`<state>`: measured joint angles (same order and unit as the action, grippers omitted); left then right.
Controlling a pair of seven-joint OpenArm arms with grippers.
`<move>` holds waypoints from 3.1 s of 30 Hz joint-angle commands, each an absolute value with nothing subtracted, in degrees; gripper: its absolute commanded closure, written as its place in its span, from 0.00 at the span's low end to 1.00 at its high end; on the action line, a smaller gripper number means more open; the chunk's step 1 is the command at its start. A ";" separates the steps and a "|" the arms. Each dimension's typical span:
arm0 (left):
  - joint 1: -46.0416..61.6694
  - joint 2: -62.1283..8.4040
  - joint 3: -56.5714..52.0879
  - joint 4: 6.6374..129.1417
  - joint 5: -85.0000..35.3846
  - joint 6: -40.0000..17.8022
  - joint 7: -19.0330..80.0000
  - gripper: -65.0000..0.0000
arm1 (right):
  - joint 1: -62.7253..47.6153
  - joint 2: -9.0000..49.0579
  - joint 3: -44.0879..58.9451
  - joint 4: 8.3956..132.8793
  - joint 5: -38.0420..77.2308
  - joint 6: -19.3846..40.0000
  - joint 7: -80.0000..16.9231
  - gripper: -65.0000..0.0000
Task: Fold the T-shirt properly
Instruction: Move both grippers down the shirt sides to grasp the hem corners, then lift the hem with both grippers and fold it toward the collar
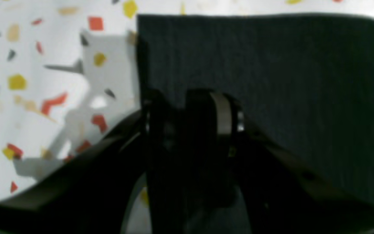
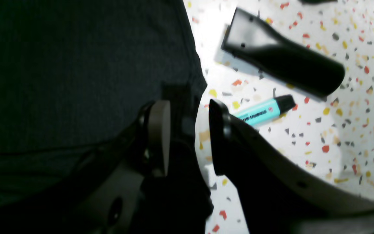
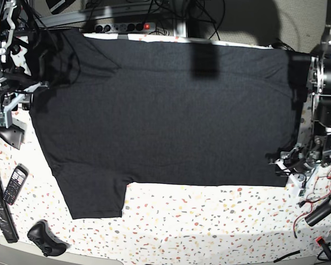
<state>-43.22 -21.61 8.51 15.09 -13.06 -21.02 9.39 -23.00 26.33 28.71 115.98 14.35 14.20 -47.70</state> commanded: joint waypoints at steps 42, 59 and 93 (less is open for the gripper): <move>-40.82 -20.84 8.29 14.66 -16.56 -24.23 9.58 1.00 | -20.60 27.31 29.08 116.55 14.79 14.26 -29.45 0.69; -41.25 -21.08 8.29 16.56 -16.51 -23.57 10.63 1.00 | 1.48 31.99 26.72 89.25 28.73 22.63 -40.80 0.69; -40.95 -20.82 8.29 16.56 -14.39 -23.57 10.85 1.00 | 51.24 30.24 -9.45 16.99 17.91 22.94 -38.33 0.61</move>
